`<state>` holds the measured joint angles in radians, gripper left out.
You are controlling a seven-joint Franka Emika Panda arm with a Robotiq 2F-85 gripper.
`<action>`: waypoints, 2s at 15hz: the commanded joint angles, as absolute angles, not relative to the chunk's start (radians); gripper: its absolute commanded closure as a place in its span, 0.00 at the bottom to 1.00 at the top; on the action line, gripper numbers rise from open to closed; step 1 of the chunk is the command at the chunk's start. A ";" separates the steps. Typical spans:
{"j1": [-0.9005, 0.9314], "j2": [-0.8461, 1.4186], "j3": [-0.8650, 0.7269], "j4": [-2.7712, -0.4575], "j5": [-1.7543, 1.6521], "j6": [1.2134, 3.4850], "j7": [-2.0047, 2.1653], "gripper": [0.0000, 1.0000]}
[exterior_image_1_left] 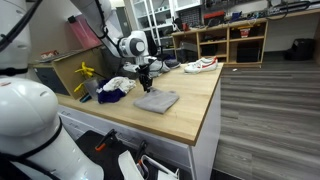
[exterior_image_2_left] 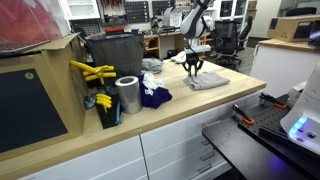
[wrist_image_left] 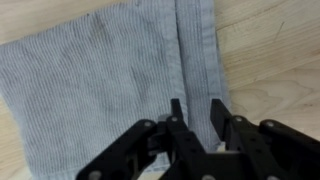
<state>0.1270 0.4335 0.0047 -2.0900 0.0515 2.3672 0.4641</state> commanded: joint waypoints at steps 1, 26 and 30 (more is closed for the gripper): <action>0.162 0.462 -0.031 -2.064 0.014 2.369 0.525 0.95; 0.252 0.569 0.013 -1.889 0.059 2.344 0.552 0.51; 0.243 0.523 -0.008 -1.876 0.043 2.259 0.565 0.22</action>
